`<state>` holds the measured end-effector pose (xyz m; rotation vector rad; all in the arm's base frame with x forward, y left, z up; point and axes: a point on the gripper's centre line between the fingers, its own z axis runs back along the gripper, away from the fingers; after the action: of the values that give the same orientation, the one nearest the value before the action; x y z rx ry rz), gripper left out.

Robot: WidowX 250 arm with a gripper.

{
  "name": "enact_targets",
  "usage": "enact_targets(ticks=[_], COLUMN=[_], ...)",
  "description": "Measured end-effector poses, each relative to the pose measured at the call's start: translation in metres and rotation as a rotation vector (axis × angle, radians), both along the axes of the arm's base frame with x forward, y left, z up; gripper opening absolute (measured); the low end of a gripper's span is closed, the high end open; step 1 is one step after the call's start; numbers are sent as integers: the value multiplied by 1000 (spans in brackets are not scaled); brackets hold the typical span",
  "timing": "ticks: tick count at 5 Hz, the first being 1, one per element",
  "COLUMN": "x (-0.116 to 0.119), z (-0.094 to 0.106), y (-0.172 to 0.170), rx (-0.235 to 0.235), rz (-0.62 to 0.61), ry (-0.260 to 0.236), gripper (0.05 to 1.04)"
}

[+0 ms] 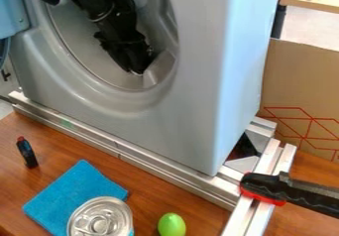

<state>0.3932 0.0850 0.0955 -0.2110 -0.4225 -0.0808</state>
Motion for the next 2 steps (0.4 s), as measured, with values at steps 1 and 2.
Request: enact_targets(ticks=[1, 2], x=[-1, -19], z=[-2, 1], y=[0, -2], rx=[-2, 55], rz=[16, 1], ry=[9, 95], gripper=[452, 444])
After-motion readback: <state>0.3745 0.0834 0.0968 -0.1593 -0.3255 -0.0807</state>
